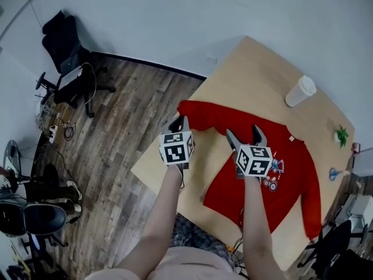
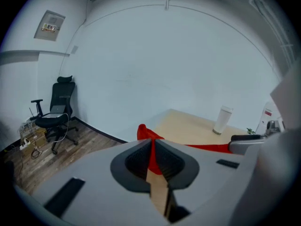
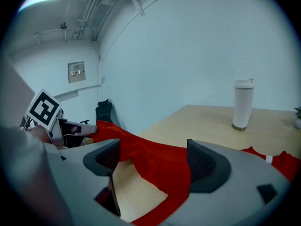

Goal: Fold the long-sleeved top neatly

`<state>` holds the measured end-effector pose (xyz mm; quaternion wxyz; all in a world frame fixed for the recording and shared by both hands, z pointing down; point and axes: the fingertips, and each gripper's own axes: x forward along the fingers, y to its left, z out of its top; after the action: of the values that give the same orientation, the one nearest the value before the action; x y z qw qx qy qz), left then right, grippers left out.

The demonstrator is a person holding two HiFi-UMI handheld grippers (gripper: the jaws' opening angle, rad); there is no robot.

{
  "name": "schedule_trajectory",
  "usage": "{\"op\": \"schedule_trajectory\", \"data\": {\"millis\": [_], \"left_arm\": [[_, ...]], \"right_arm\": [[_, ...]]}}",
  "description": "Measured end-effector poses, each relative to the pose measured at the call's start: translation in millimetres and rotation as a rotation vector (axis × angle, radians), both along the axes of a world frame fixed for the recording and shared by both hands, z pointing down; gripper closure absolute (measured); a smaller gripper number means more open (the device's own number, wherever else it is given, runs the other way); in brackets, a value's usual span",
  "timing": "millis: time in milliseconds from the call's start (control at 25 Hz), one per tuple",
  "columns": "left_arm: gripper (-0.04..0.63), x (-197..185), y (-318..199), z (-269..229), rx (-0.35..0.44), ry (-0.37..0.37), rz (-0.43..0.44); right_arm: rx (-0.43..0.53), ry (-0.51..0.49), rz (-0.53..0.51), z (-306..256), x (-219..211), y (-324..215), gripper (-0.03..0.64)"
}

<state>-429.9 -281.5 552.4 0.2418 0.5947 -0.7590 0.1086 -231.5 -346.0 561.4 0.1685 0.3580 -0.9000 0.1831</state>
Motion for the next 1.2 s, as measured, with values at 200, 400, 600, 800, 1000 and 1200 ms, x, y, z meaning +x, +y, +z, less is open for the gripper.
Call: {"op": "schedule_trajectory", "data": {"millis": [200,400,600,800,1000,1200], "left_arm": [[0.572,36,-23,-37,0.079,-0.025,0.097],[0.572,90,-43,-61,0.141,-0.033,0.218],[0.572,153,-64,-78,0.188,-0.035,0.361],[0.572,229,-78,-88,0.221,-0.025,0.527],[0.574,305,-80,-84,0.221,-0.010,0.678],[0.572,373,-72,-70,0.206,0.018,0.806]], "right_arm": [[0.018,-0.020,0.128,-17,50,-11,0.190],[0.029,-0.018,0.256,-26,109,-15,0.199],[0.026,-0.011,0.369,-30,167,-10,0.196],[0.025,-0.002,0.480,-33,227,2,0.193],[0.020,0.007,0.589,-33,286,17,0.193],[0.017,0.013,0.692,-31,340,38,0.193]]}}
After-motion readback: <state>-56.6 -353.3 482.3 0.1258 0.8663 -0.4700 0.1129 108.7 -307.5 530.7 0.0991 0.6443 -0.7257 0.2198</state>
